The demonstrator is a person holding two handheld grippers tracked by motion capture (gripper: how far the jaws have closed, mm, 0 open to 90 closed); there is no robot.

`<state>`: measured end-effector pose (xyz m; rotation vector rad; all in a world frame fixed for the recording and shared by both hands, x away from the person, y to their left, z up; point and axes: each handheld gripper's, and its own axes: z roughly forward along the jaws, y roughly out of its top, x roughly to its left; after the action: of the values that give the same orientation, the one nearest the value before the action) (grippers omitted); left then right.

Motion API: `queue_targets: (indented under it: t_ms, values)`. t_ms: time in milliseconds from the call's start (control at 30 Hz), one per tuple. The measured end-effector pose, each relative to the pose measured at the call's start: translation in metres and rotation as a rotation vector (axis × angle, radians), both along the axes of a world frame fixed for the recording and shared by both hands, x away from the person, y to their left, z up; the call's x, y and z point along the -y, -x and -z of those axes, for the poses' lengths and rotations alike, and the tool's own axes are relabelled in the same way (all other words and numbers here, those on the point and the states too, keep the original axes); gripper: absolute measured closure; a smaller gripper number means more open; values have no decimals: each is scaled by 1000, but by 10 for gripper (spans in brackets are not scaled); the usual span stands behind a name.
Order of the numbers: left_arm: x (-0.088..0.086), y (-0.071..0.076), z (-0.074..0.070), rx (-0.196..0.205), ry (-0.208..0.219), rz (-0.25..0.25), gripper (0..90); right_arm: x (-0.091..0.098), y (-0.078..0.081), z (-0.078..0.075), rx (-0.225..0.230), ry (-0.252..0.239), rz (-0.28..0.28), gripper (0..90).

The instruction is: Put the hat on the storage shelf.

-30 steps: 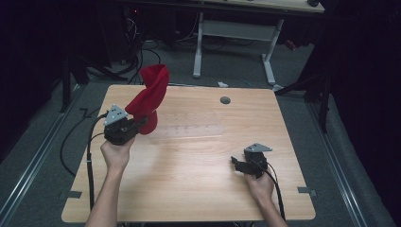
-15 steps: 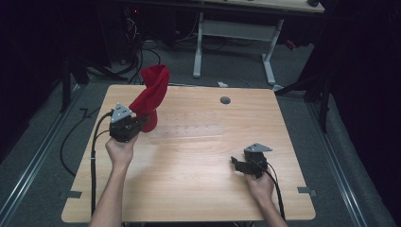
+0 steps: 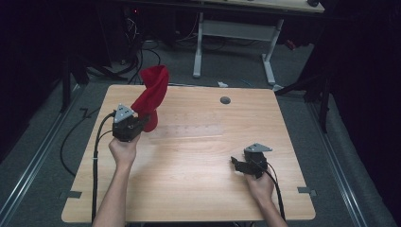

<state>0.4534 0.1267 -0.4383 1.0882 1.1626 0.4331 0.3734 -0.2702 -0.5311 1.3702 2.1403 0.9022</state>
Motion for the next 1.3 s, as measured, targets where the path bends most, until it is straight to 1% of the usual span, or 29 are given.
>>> queue_targets:
  t_ms: [67, 267, 500, 633, 800, 967, 1133, 1300]
  values:
    - [-1, 0, 1, -1, 16, -4, 846, 0, 0, 0, 1, 1, -1, 351]
    - [0, 0, 3, -5, 35, -13, 846, 0, 0, 0, 0, 0, 0, 350]
    - [3, 0, 4, -11, 32, -22, 846, 0, 0, 0, 0, 1, -1, 350]
    - [5, -1, 10, -18, 27, -25, 846, 0, 0, 0, 0, 0, -1, 349]
    - [4, -2, 20, -42, 31, -28, 845, 0, 0, 0, 0, 1, -1, 349]
    - [4, 0, 22, -43, 31, -25, 843, 0, 0, 0, 1, 2, -2, 348]
    - [3, 3, 25, -57, 26, -19, 839, 0, 0, 0, 0, 1, -1, 348]
    - [1, 8, 30, -81, 8, -14, 839, 0, 0, 0, 0, 1, -1, 348]
